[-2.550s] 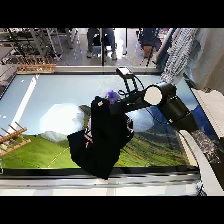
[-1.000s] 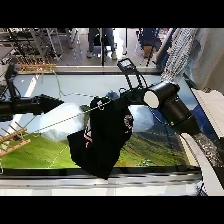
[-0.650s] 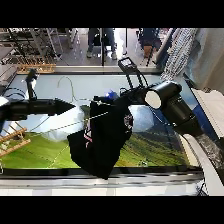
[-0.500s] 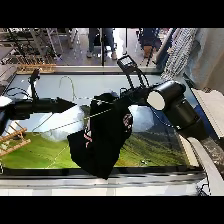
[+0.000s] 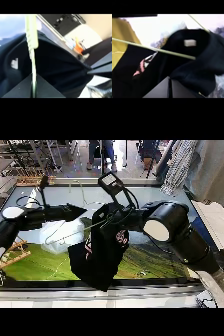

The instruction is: Fold the clothes and pants, and hang the long-sleeved shirts on hangers.

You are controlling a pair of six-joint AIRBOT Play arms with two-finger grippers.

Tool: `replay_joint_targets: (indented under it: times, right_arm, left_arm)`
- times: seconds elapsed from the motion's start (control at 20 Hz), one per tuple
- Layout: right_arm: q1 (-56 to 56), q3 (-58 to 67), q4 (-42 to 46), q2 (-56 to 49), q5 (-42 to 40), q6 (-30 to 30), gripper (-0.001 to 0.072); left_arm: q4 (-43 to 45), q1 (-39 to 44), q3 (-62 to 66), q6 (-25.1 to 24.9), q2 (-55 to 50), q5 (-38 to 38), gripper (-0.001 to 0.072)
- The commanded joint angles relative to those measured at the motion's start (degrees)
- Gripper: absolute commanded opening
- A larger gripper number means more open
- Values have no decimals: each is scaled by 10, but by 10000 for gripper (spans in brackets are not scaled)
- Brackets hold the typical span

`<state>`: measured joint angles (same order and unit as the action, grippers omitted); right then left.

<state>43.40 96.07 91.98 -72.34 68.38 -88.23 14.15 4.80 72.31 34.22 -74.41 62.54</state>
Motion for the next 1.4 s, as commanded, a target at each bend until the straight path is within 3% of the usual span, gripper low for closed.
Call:
replay_joint_targets:
  times: [0.0, 0.25, 0.4, 0.5, 0.65, 0.8, 0.85, 0.9, 0.95, 1.1, 1.15, 1.35]
  right_arm:
    - [31, 1, 3, 6, 19, 43, 38]
    - [64, 1, 19, 17, 59, 117, 38]
    - [67, 1, -6, 19, 73, 179, 38]
    - [79, 1, -41, 19, 71, 215, 38]
    - [106, 1, -37, 20, 75, 219, 38]
    - [108, 1, -3, 27, 79, 219, 44]
    - [104, 1, 11, 34, 68, 219, 177]
    - [97, 1, 36, 44, 51, 220, 379]
    - [89, 1, 81, 58, 33, 228, 485]
    - [43, 1, 234, 96, -4, 270, 583]
    - [18, 1, 240, 100, -16, 306, 647]
    - [-54, -5, 216, 63, -33, 487, 645]
  left_arm:
    - [43, 39, 0, 5, -20, 19, 11]
    - [36, 26, 0, -2, -67, 122, 11]
    - [1, 8, 0, -3, -70, 129, 11]
    - [-86, 4, 0, -42, -70, 127, 11]
    - [-239, 6, 0, -128, -79, 131, 12]
    - [-374, 3, 0, -197, -106, 202, 11]
    - [-390, 3, 0, -211, -116, 232, 11]
    - [-390, 3, 0, -212, -123, 250, 12]
    - [-381, 3, 0, -212, -127, 260, 11]
    - [-360, 5, 0, -212, -128, 261, 12]
    - [-361, 5, 0, -212, -128, 260, 12]
    - [-360, 5, 0, -212, -128, 260, 12]
